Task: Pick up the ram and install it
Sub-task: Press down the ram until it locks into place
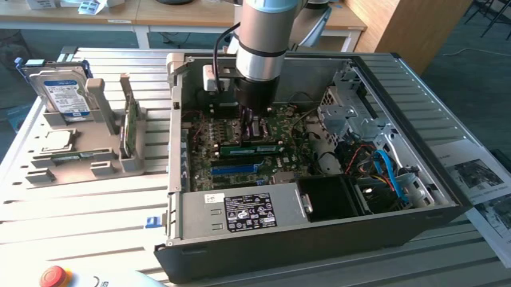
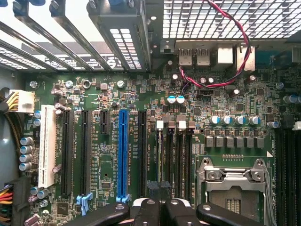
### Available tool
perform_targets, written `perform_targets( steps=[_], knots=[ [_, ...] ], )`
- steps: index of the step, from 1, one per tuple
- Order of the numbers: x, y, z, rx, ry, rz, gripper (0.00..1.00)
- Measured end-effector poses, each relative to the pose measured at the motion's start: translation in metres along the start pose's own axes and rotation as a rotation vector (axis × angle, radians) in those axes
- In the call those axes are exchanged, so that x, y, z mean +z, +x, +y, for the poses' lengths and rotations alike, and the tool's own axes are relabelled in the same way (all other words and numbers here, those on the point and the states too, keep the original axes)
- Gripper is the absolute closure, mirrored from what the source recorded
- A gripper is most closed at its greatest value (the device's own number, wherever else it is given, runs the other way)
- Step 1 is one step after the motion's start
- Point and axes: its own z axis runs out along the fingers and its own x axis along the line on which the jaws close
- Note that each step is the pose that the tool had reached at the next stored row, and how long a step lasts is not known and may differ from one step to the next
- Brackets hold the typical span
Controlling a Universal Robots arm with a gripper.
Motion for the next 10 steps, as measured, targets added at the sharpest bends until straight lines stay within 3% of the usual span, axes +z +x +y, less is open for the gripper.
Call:
perform_targets(
  steps=[10],
  knots=[
    [0.0025,-0.0001,-0.0001,0.000,0.0000,-0.0001,0.90]
  ],
)
